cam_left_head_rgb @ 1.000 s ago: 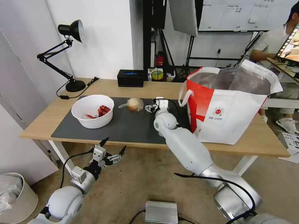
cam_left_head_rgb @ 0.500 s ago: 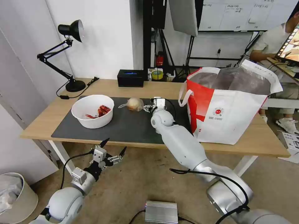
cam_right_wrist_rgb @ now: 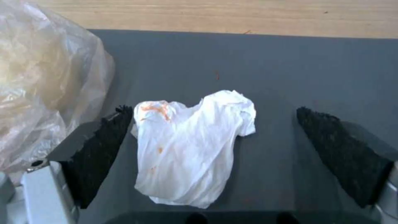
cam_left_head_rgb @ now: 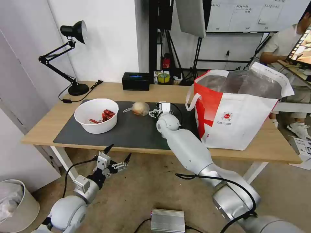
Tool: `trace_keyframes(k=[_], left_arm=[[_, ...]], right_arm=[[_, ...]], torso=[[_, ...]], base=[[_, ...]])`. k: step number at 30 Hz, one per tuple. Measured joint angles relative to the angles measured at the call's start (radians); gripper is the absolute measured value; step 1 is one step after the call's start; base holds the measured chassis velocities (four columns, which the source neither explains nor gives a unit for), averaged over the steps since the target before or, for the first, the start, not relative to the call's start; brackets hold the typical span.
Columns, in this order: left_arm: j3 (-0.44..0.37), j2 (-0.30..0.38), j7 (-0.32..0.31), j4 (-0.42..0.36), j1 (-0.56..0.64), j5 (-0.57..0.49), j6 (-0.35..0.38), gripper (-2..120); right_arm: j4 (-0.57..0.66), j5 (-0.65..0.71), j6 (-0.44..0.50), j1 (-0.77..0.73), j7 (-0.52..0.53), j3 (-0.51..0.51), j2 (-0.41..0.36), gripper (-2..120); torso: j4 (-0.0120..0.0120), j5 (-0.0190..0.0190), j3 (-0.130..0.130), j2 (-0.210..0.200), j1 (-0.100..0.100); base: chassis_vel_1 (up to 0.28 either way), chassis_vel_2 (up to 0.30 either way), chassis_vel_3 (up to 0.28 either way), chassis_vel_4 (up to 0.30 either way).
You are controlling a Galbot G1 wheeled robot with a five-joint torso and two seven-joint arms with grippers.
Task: Pick up the trash from the table and place it into the takeout bag.
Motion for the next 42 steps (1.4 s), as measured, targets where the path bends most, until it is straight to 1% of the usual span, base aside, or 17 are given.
trace_keyframes(k=[13,28,42], left_arm=[[0.003,-0.002,0.0,-0.006,-0.001,0.003,-0.002,100],[0.016,-0.003,-0.001,-0.004,-0.007,0.011,-0.002,100],[0.022,-0.007,-0.002,-0.007,-0.004,0.016,-0.002,100]], right_arm=[[0.004,0.006,-0.01,0.002,-0.008,0.001,0.003,100],[-0.039,0.007,-0.025,0.019,-0.022,0.008,0.006,100],[-0.034,0.002,-0.045,0.01,-0.027,0.003,0.005,100]], torso=[[0.0,0.0,0.0,0.0,0.0],[0.0002,0.0,0.0,0.0,0.0],[-0.0003,-0.0001,0.0,0.0,0.0]], base=[[0.0,0.0,0.0,0.0],[0.0,0.0,0.0,0.0],[0.0,0.0,0.0,0.0]])
